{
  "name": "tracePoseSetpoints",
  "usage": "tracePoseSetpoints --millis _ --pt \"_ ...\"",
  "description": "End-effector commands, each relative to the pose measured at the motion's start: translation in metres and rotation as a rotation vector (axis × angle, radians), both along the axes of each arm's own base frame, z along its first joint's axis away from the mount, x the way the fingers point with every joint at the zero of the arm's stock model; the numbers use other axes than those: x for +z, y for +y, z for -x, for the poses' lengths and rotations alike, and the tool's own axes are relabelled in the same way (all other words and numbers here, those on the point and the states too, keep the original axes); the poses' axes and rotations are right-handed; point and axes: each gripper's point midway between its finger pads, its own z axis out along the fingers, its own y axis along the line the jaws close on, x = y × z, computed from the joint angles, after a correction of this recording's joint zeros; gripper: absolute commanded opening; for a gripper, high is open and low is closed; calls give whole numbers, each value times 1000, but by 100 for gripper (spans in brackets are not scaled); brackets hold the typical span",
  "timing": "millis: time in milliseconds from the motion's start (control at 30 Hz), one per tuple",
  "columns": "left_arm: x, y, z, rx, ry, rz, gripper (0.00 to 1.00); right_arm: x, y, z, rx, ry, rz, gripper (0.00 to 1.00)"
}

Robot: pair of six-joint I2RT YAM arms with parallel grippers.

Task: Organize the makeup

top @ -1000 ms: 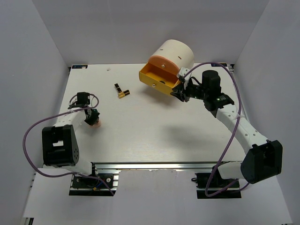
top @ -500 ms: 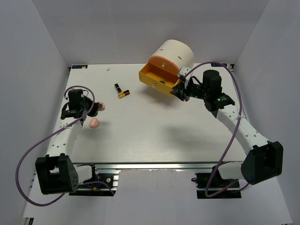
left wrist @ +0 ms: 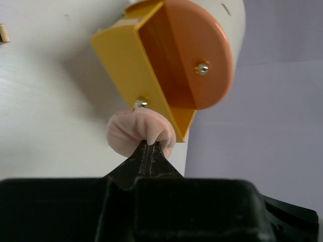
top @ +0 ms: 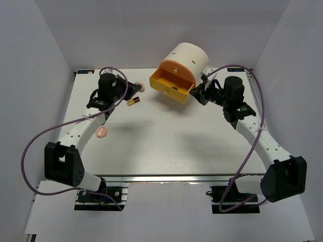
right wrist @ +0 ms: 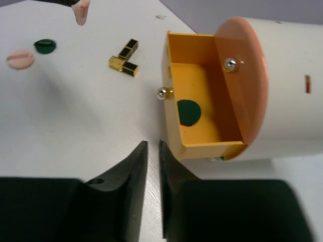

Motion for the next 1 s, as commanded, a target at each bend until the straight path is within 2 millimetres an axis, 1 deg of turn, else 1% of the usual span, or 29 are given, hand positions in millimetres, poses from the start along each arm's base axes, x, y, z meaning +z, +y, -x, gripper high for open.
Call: tracePoseSetpoints --millis 0,33,67,100,133,167,200,233,267,300,333,367,400,433,467,500,533,567,633,667,700,733,767,800,833,867,967 --pt "34 -34 -19 -63 -103 57 0 20 -21 -15 -177 -16 -99 15" --pt "35 -41 -23 -73 -109 62 0 24 -25 -16 -205 -29 -115 11" --pt "35 -53 -24 -95 -107 66 0 23 -32 -21 -264 -19 -129 7" --pt "54 -60 -31 -105 -164 85 0 19 -35 -22 -285 -15 -128 0" --pt "44 -68 -37 -113 -146 89 0 20 -39 -21 -298 -20 -129 0" --pt "46 -79 -38 -131 -151 98 0 19 -42 -22 -312 -18 -127 0" --pt "55 -85 -42 -143 -178 115 0 16 -44 -21 -320 -12 -125 0" --pt "45 -95 -46 -156 -158 120 0 16 -48 -20 -328 -13 -126 0" --pt "45 -100 -48 -165 -159 126 0 15 -49 -20 -333 -11 -127 0" --pt "53 -105 -52 -174 -181 138 0 15 -52 -19 -339 -10 -128 0" --pt "52 -110 -55 -178 -182 146 0 13 -53 -18 -343 -7 -129 0" --pt "42 -116 -61 -183 -167 146 0 12 -55 -18 -350 -3 -130 0" --pt "44 -121 -64 -189 -179 157 0 11 -57 -18 -355 2 -133 0" --pt "51 -125 -68 -193 -193 170 0 10 -57 -17 -354 6 -133 0" --pt "41 -132 -74 -200 -178 168 0 8 -57 -17 -353 11 -132 0" --pt "40 -136 -77 -203 -177 171 0 7 -58 -17 -355 14 -133 0" --pt "49 -142 -80 -210 -194 179 0 6 -58 -16 -355 16 -131 0" --pt "36 -147 -86 -212 -171 170 0 5 -59 -15 -353 19 -132 0" --pt "31 -152 -92 -213 -156 165 0 4 -59 -15 -354 20 -131 0" --pt "34 -155 -94 -214 -159 165 1 3 -59 -14 -352 23 -130 0" --pt "22 -156 -97 -212 -132 156 8 3 -60 -14 -355 21 -129 0" --pt "20 -155 -98 -208 -122 156 25 2 -60 -14 -353 21 -128 0" --pt "19 -156 -99 -206 -119 153 30 1 -60 -14 -355 23 -128 0" --pt "13 -156 -99 -205 -99 142 34 1 -61 -14 -357 22 -129 0" --pt "13 -155 -100 -204 -100 134 39 1 -60 -13 -355 21 -129 0" --pt "12 -155 -100 -203 -95 129 48 0 -60 -13 -354 23 -128 0" --pt "12 -155 -100 -205 -93 118 57 0 -59 -12 -348 23 -129 0"
